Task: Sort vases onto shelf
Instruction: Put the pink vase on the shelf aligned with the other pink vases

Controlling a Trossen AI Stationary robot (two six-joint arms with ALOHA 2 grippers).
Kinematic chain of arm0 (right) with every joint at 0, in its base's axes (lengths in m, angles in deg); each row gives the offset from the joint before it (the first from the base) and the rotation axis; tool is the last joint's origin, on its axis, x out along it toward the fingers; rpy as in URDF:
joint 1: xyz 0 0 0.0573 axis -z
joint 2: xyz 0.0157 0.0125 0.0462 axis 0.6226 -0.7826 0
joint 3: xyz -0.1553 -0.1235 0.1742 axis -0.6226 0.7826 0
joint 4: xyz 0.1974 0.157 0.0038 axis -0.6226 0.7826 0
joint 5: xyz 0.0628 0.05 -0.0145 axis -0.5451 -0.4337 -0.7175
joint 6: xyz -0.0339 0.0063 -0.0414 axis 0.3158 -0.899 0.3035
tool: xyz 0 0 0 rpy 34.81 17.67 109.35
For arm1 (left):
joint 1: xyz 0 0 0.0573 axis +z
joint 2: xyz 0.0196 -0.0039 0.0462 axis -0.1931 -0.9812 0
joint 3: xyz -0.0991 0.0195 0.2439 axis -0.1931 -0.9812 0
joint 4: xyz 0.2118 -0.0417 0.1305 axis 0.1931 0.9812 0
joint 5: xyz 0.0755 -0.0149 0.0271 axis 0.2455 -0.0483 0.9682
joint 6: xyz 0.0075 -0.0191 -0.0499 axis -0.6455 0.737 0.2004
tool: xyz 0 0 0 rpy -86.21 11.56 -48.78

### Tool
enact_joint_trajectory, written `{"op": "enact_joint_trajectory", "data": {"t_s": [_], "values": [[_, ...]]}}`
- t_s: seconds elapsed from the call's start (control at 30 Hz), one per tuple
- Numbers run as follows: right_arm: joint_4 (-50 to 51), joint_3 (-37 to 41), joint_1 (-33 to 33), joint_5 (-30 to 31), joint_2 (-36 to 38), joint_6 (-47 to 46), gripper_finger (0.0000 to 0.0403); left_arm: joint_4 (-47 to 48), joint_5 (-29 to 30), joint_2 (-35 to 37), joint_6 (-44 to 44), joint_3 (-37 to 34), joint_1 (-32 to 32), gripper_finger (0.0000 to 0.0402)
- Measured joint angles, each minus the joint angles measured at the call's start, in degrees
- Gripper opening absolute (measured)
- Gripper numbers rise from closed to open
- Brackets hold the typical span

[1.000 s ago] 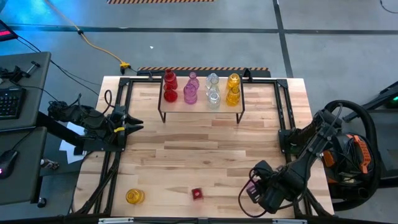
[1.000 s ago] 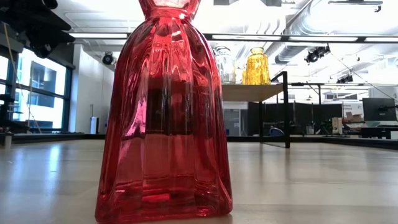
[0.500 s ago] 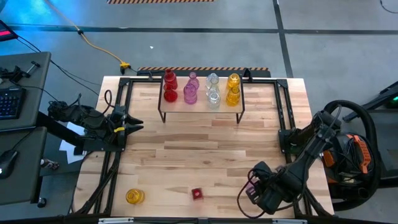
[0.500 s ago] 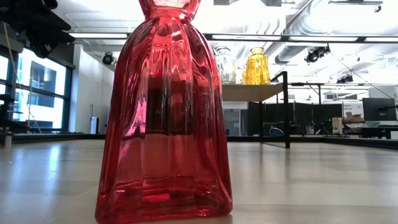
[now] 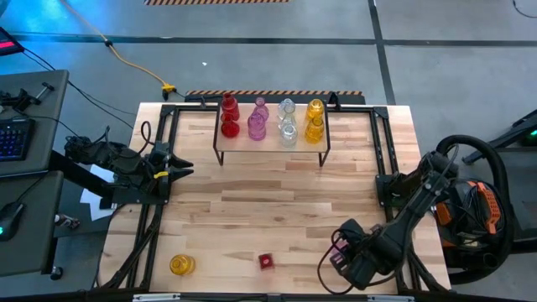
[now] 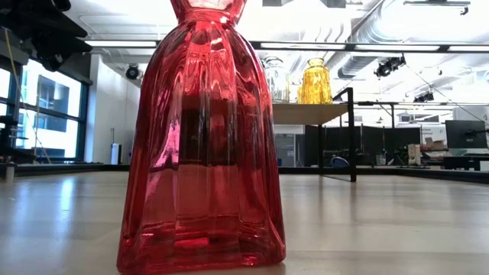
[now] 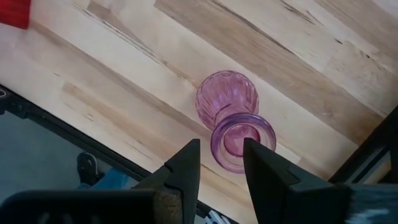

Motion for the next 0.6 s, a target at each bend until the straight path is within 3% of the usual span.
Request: {"op": "enact_joint_trajectory", "data": {"t_s": [0.47,0.6], "values": [[-4.3,4.5,0.4,0.5,0.2,-0.1,0.0103,0.0,0.0,0.0,0.0,0.0,0.0,0.0120],[-4.0,4.6,0.7,-0.1,0.2,0.0,0.0085,0.0,0.0,0.0,0.0,0.0,0.0,0.0120]]}}
